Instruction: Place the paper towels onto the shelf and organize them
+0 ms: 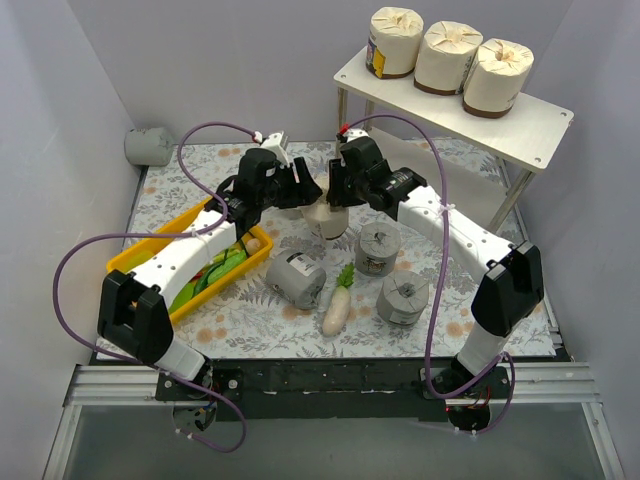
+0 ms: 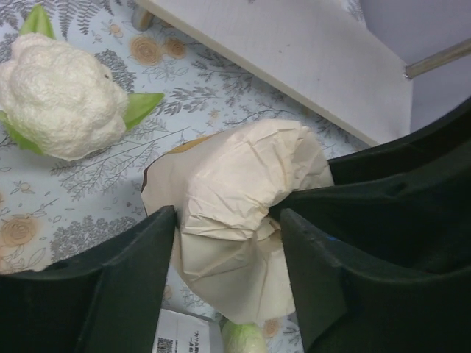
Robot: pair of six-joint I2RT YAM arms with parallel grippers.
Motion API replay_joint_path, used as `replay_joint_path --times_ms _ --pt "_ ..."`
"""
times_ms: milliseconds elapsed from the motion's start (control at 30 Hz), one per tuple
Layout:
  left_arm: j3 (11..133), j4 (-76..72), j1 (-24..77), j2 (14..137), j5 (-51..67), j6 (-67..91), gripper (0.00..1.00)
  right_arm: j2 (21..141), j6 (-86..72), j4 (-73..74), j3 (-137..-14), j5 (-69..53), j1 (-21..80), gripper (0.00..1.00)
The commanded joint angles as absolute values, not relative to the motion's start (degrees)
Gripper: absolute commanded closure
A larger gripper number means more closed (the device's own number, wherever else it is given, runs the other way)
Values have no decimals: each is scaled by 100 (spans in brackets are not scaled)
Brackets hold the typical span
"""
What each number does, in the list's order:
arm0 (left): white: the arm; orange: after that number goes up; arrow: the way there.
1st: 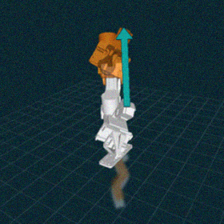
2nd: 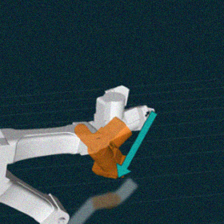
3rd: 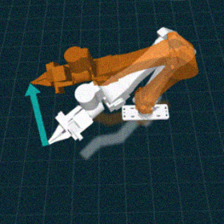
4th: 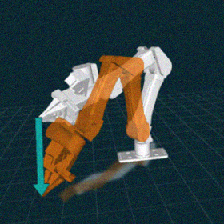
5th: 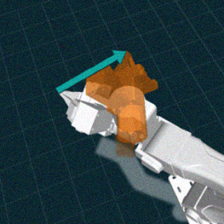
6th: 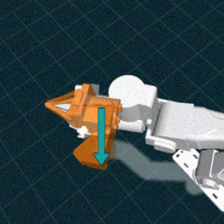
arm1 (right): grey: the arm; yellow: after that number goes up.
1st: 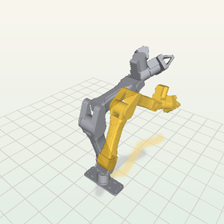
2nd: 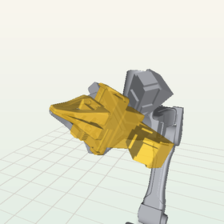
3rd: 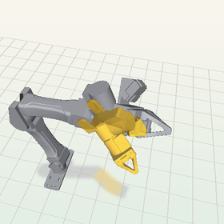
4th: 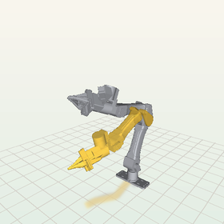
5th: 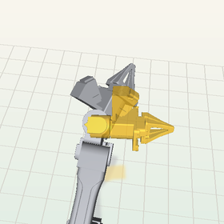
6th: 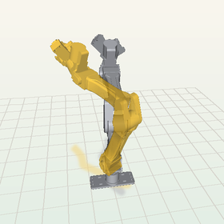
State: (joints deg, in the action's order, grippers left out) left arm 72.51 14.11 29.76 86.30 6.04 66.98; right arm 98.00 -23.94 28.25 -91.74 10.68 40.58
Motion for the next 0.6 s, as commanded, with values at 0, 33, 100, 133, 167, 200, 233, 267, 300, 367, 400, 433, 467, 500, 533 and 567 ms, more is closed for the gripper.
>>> replay_joint_path --times_ms 0,33,100,133,167,200,233,267,300,367,400,433,467,500,533,567 --pt "7295 1028 3015 8034 896 6882 38 9765 -2233 2979 -9588 1283 4061 77" --pt "7295 1037 3015 7990 923 6891 36 9747 -2206 2997 -9632 1292 4061 78" --pt "7330 1081 3015 7841 1002 6899 31 9668 -2118 3076 -9729 1327 4026 80" --pt "7356 1107 3015 7788 1002 6899 29 9624 -2101 3137 -9756 1353 3999 80" --pt "7383 1134 3023 7718 1011 6899 27 9589 -2057 3260 -9808 1362 3929 80" --pt "7392 1186 3015 7656 1011 6873 23 9484 -2048 3322 -9904 1354 3885 81" --pt "7426 1221 3015 7499 1019 6812 21 9423 -2030 3374 -9949 1371 3850 81" --pt "7427 1248 3015 7419 1020 6777 19 9257 -2004 3488 -10019 1388 3763 82" --pt "7418 1309 3015 7348 967 6715 16 9177 -1926 3550 -10089 1432 3718 82" --pt "7348 1353 3015 7085 845 6514 2 8966 -1855 3743 -10440 1468 3569 83" --pt "7304 1371 3015 6980 678 6417 2 8904 -1802 3962 -10581 1476 3507 83" --pt "7156 1371 3015 6822 572 6329 2 8851 -1767 4112 -10930 1485 3429 82" --pt "7093 1380 3015 6733 458 6128 2 8755 -1723 4235 -11099 1494 3280 82" --pt "7032 1415 3015 6680 327 6030 2 8719 -1679 4506 -11309 1512 3200 82" --pt "6953 1432 3015 6627 99 5942 2 8684 -1609 4631 -11668 1529 3034 82" --pt "6796 1459 3015 6496 -95 5750 2 8631 -1565 4736 -11872 1529 2945 82"
